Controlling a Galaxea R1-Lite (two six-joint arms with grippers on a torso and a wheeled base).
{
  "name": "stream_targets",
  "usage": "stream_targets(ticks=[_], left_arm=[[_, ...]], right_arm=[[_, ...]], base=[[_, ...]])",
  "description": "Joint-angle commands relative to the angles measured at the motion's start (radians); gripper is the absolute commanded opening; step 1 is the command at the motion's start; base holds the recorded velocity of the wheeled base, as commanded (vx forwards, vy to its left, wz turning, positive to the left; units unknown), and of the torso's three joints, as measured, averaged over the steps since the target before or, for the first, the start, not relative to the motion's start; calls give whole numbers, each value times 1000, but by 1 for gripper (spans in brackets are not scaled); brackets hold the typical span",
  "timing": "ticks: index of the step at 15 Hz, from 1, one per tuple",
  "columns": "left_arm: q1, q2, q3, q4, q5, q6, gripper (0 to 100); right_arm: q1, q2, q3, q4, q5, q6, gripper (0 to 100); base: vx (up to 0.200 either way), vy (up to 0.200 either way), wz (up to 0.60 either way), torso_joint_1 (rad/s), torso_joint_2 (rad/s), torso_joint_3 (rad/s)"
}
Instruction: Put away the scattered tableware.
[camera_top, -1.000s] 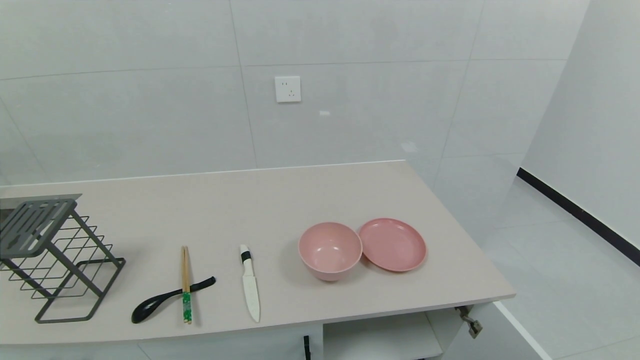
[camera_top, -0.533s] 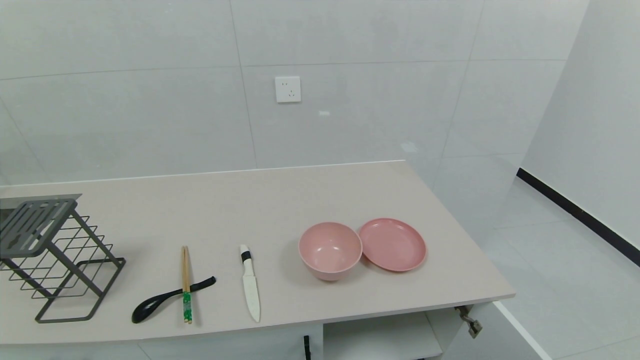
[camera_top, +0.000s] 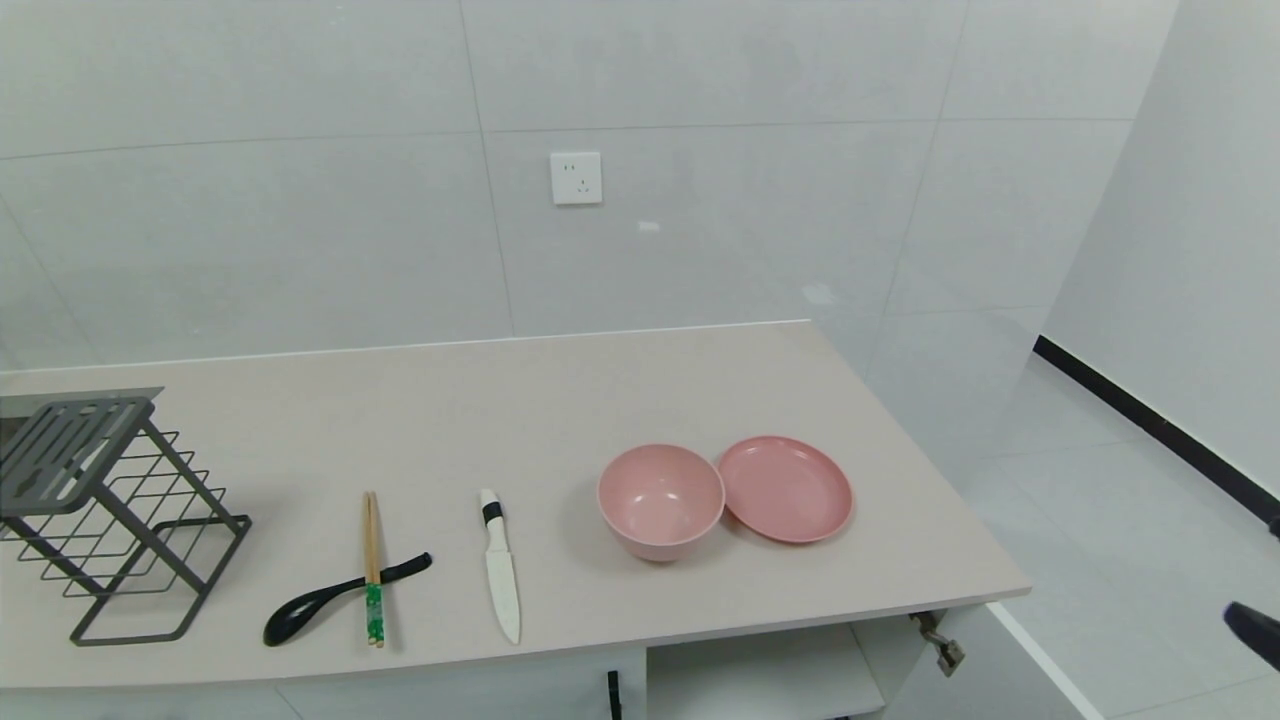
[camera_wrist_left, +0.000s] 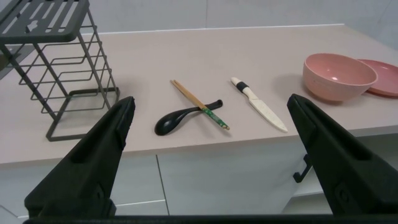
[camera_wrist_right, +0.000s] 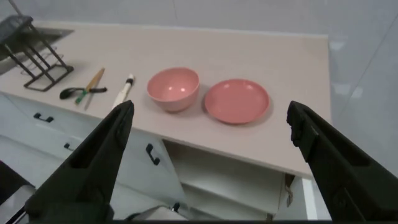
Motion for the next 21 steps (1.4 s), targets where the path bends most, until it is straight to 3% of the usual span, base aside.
stream_targets(ticks=[1,8,11,14,16,21], left_arm=[[0,1,0,0,0,0,100],[0,1,0,0,0,-3,100],[0,1,0,0,1,0,100],[0,1,0,0,4,3,100],[0,1,0,0,4,6,100],[0,1,0,0,4,8,100]], right_arm=[[10,197,-11,-4,-3,-12,100],[7,396,7,-5,-8,-264,100],[12,504,-14,-28,-4,-271,100],[14,686,-4,-199,-4,-273,100],[14,846,-11,-395,2,-287,100],[32,944,-21,-473,-3,-293,100]], base=[[0,0,0,0,0,0],[0,0,0,0,0,0],[0,0,0,0,0,0],[0,0,0,0,0,0],[0,0,0,0,0,0],[0,0,0,0,0,0]])
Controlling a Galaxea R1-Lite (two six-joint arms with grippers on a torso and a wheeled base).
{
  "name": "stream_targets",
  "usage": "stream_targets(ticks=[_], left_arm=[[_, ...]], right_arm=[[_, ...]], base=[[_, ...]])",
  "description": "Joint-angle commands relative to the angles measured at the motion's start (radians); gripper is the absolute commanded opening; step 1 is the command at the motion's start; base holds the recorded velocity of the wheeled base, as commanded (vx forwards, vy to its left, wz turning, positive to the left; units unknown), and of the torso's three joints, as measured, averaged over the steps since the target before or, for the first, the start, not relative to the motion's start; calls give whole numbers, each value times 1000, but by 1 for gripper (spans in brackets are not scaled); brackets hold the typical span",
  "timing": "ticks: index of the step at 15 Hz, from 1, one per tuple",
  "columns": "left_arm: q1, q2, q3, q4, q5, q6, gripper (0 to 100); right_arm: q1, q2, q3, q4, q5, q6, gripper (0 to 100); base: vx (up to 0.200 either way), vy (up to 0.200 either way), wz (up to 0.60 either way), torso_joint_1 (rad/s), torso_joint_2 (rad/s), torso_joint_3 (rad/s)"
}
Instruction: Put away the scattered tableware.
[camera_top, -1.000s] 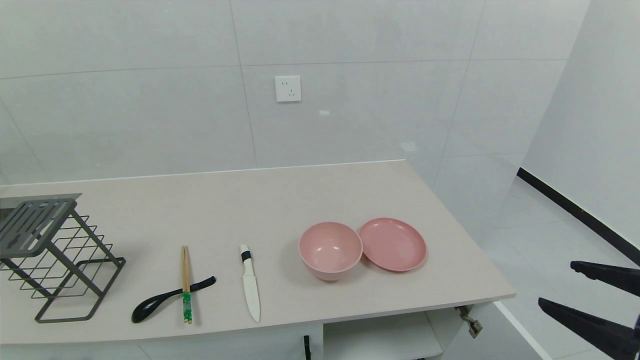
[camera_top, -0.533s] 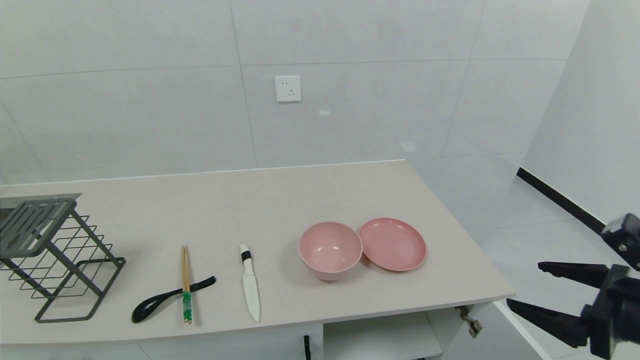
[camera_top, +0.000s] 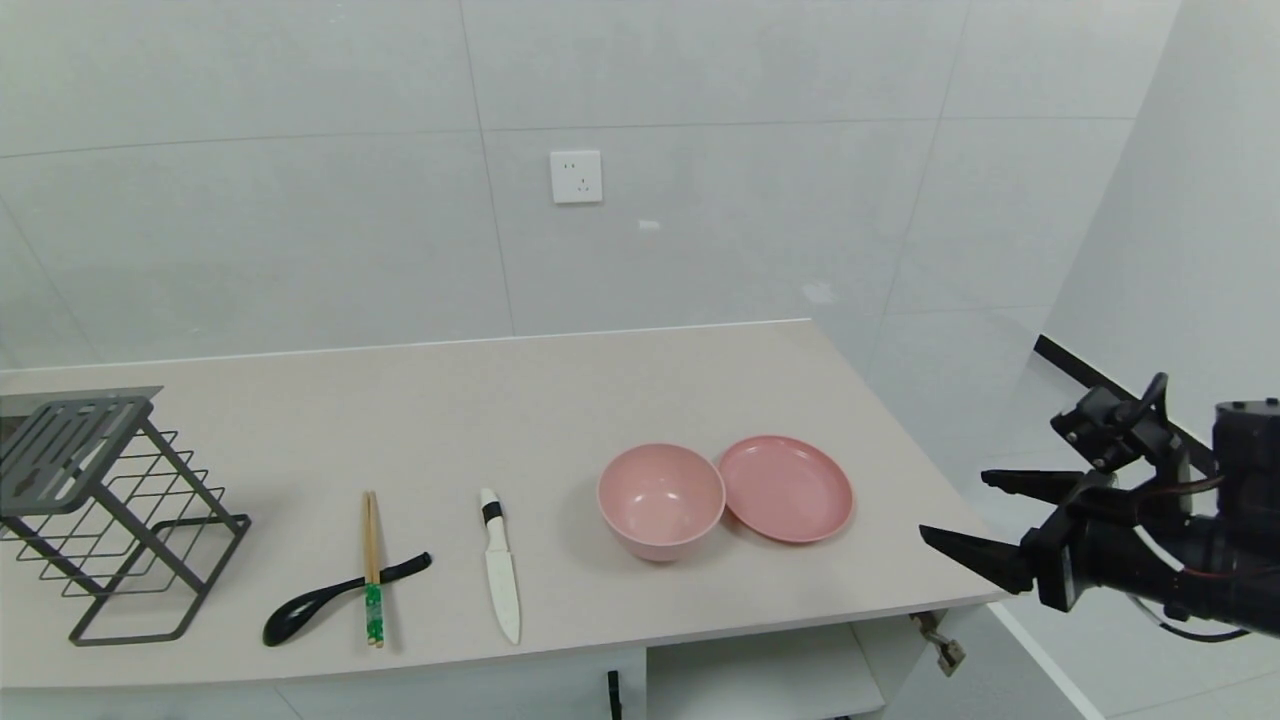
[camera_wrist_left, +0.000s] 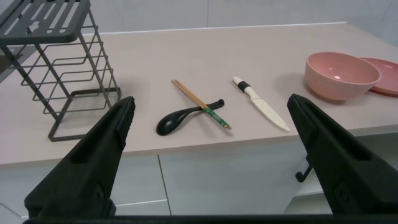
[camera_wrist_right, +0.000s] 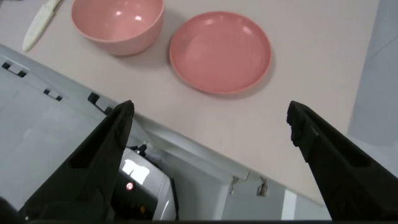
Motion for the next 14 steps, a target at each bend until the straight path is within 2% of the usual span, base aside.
stream_targets(ticks=[1,8,11,14], left_arm=[[0,1,0,-1,1,0,100],[0,1,0,-1,1,0,100],[0,1,0,-1,1,1,100],[0,1,0,-1,1,1,100]], right_arm=[[6,70,-5,-2,-2,2,100],[31,248,-101,-5,-5,1,100],[45,289,-111,-61,-6,1,100],[45,361,-144,-94,-55,42,100]], base=[[0,0,0,0,0,0],[0,0,0,0,0,0],[0,0,0,0,0,0],[0,0,0,0,0,0]])
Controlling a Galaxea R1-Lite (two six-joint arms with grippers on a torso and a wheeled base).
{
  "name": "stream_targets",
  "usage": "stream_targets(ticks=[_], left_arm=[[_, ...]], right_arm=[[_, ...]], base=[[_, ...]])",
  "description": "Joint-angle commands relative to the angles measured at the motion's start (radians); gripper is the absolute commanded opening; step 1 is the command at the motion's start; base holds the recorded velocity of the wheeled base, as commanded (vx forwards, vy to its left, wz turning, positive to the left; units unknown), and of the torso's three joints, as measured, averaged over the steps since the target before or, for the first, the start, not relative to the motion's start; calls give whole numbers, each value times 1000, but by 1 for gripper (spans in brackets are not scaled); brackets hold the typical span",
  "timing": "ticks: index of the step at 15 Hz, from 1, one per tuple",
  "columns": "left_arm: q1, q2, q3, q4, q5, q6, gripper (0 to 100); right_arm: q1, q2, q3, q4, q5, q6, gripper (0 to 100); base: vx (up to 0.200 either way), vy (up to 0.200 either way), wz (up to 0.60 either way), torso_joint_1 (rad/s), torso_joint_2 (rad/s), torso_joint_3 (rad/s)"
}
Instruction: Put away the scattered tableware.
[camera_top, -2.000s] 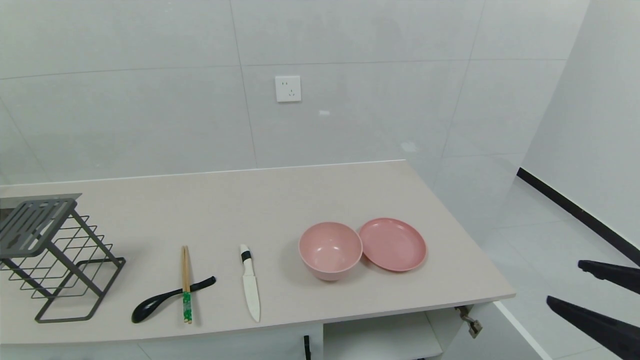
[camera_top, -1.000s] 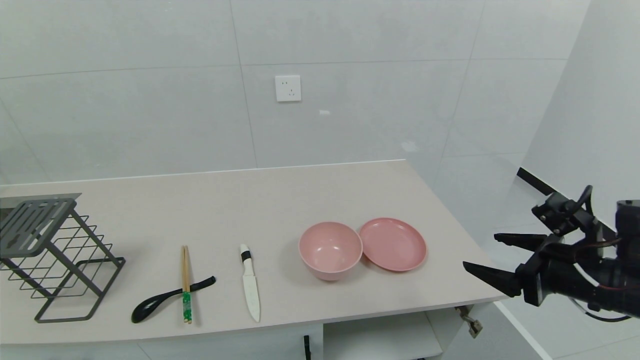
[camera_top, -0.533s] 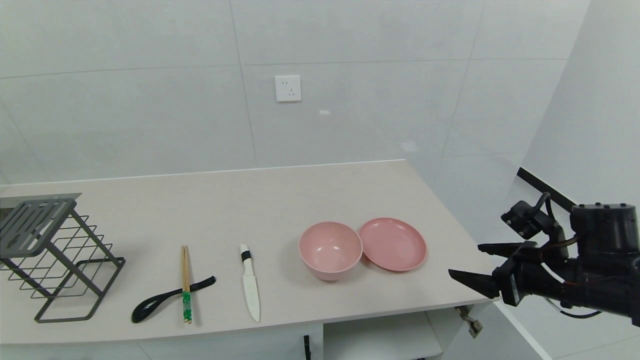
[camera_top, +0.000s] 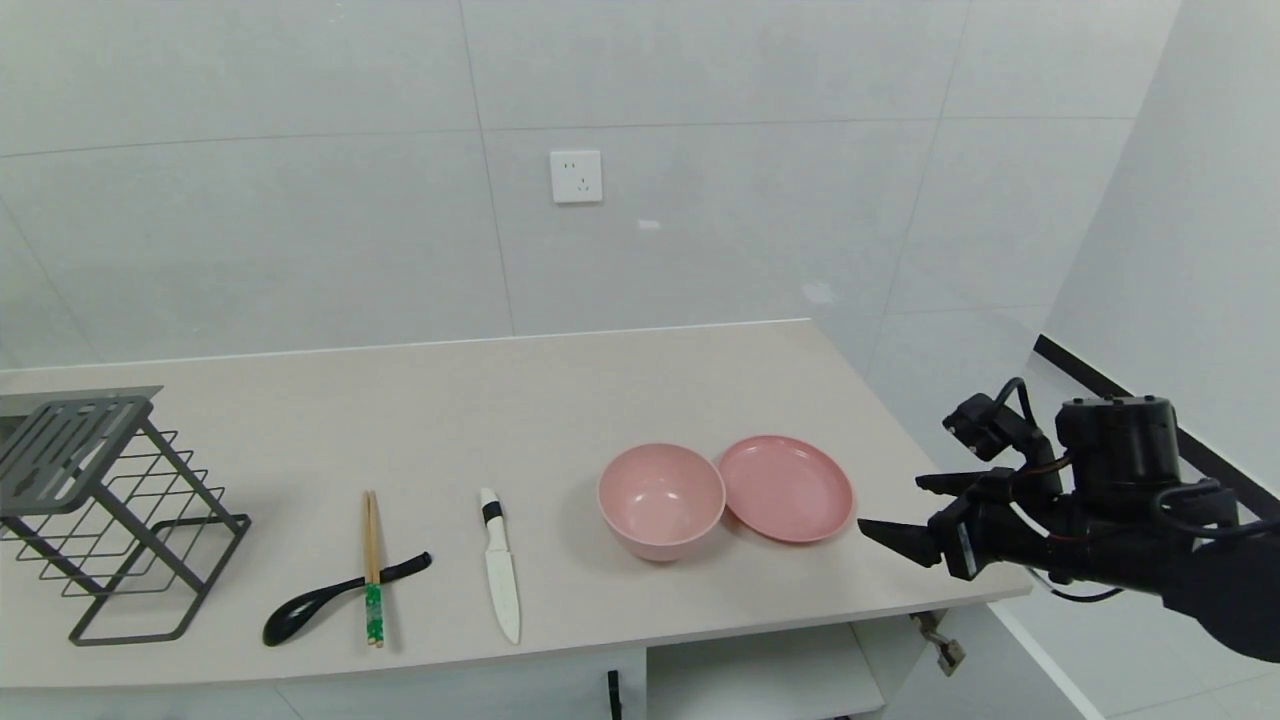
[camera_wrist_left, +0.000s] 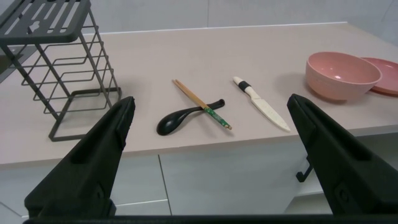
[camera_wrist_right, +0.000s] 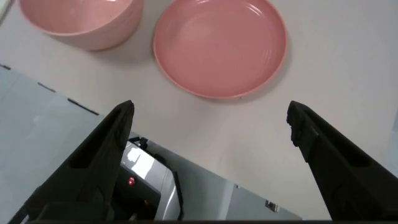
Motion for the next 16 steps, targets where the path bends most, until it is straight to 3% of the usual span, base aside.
stream_targets(ticks=[1,5,16], left_arm=[[0,1,0,0,0,0,100],[0,1,0,0,0,0,100],[0,1,0,0,0,0,100]], right_arm=[[7,66,-31,-20,-11,37,100],[6,204,-116,-97,-73,94,100],[7,422,-280,-192,-77,100,100]], base=[[0,0,0,0,0,0],[0,0,0,0,0,0],[0,0,0,0,0,0]])
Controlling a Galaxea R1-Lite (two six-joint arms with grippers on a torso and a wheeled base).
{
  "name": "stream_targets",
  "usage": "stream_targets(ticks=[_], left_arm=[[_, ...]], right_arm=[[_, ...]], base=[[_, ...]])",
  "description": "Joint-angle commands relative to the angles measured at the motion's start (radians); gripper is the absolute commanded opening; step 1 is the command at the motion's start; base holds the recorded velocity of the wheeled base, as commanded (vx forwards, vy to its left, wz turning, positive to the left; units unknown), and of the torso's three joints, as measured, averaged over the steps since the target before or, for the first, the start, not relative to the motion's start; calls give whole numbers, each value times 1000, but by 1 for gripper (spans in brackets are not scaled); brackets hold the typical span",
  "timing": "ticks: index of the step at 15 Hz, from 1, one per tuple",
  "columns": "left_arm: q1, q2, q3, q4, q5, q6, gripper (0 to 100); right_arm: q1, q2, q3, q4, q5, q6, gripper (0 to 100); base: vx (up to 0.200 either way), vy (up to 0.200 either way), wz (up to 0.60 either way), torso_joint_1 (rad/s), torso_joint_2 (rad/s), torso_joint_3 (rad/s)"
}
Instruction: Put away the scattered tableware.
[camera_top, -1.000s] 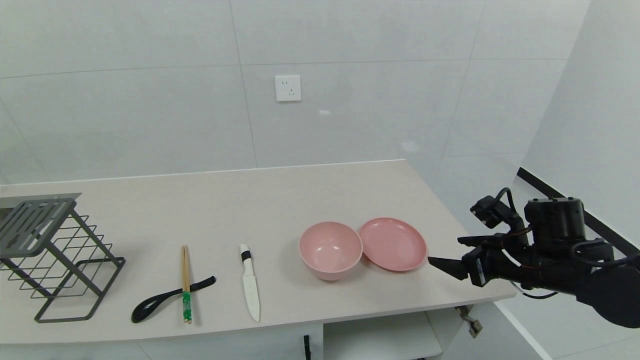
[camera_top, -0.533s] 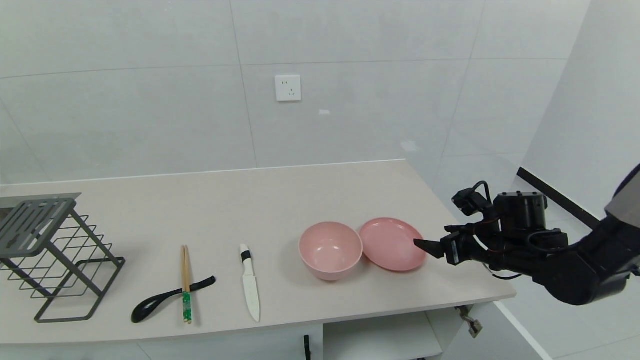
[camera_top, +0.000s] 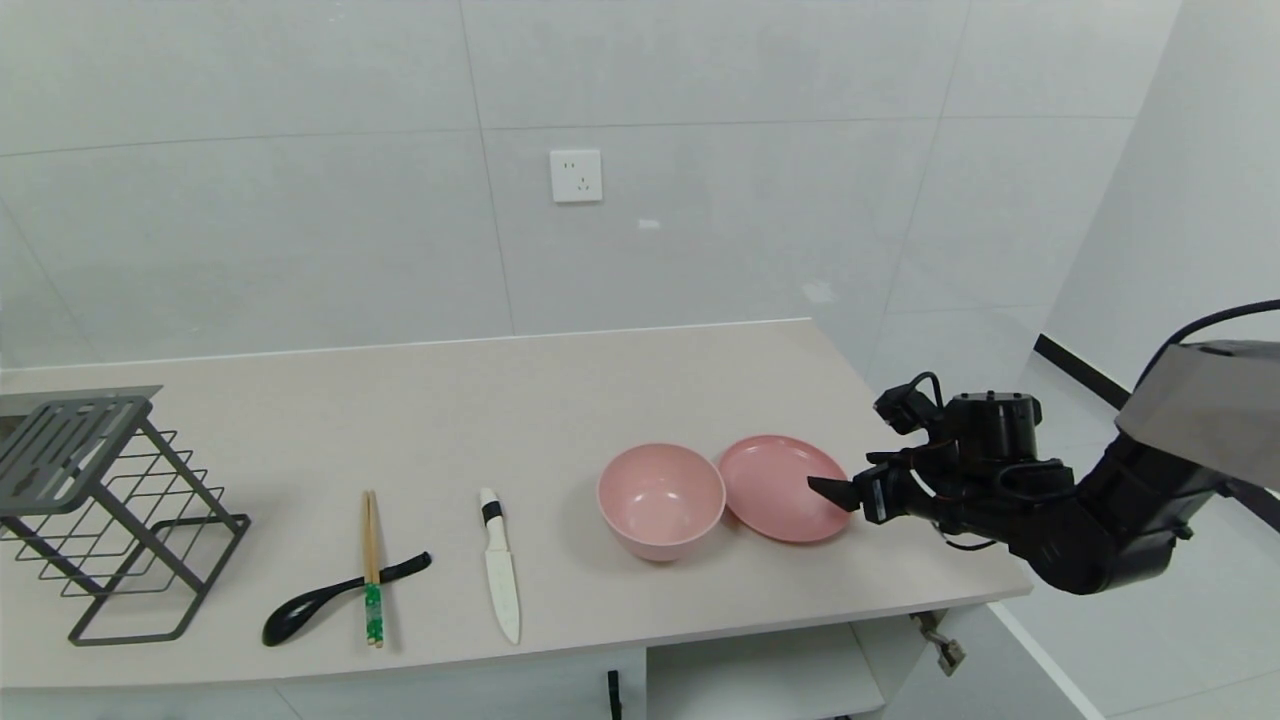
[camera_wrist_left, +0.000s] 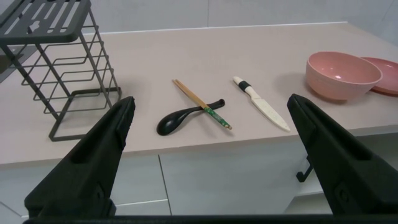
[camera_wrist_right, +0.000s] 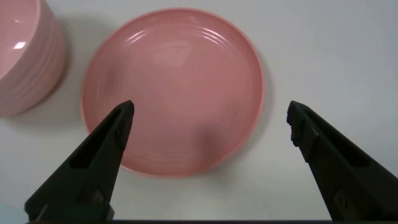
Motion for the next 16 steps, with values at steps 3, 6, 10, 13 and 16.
stream_targets(ticks=[3,6,10,13,16], left_arm=[[0,1,0,0,0,0,100],[0,1,0,0,0,0,100],[0,1,0,0,0,0,100],[0,1,0,0,0,0,100],[0,1,0,0,0,0,100]], right_arm=[[-10,74,-34,-3,-1,1,100],[-10,111,-76,-13,-2,1,100],[-10,165,-110,-17,-40,4,100],[-7,182,-120,-17,-40,20,100],[7,183,-122,-17,-40,20,100]], base=[[0,0,0,0,0,0],[0,0,0,0,0,0],[0,0,0,0,0,0],[0,0,0,0,0,0],[0,0,0,0,0,0]])
